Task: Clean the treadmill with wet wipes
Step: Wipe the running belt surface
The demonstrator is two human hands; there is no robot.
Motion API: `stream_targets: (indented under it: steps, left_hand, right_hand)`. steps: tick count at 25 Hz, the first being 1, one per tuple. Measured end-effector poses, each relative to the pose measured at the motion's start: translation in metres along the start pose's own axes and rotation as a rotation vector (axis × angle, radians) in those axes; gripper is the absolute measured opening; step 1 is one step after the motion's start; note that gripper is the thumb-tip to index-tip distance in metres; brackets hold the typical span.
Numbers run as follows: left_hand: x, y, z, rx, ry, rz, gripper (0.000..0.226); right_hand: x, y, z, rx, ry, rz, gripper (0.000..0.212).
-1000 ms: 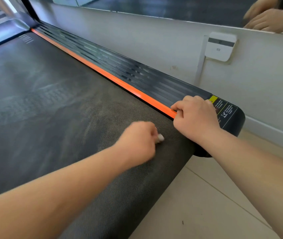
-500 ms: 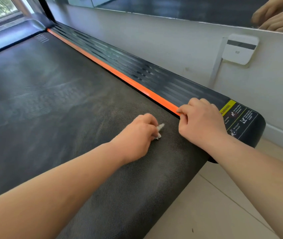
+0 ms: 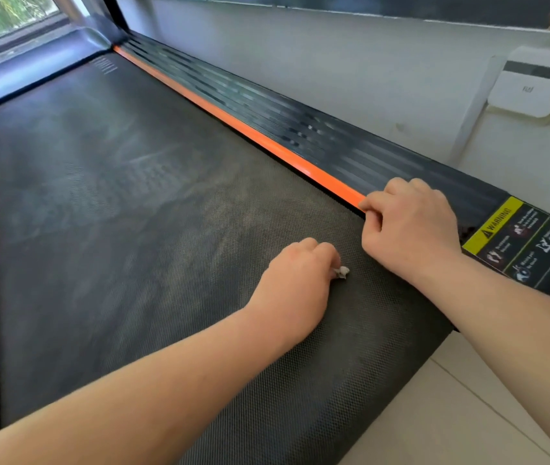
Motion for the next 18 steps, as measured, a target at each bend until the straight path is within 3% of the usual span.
stream_targets:
  steps: [3,7,8,13,16,18]
  left_hand:
    - [-0.009,0.017,-0.02,-0.017,0.145,-0.033,0.011]
    - [-0.069,0.067,-0.138,-0.467,0.181,0.128,0.006]
    - [-0.069,0.068,-0.144,-0.491,0.177,0.156,0.009]
    - [-0.043,0.058,-0.102,-0.23,0.09,0.101,0.018]
    - [-0.072,0.071,-0.152,-0.424,0.044,0.128,0.009]
    - [-0.065,0.065,-0.147,-0.476,0.05,0.159,0.009]
  right_hand:
    - [0.01,0.002,-0.006,0.001,0.01,-0.034,0.019]
    - [0.013,0.009,0.0,0.048,0.05,-0.09,0.017]
    - [0.013,0.009,0.0,0.045,0.051,-0.091,0.016]
    - [0.015,0.01,-0.003,0.068,0.034,-0.098,0.018]
    - [0.018,0.011,-0.004,0.061,0.025,-0.102,0.021]
    - [0.019,0.011,-0.007,0.044,0.02,-0.105,0.019]
Point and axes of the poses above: each hand's wrist, its own y-axis towards the middle knuckle, its own x-axis out of the palm, z = x × y, the point moved 10 cm from there along y, towards the middle knuckle, and after that the axes turned 6 degrees about -y, right-handed, at the moved point
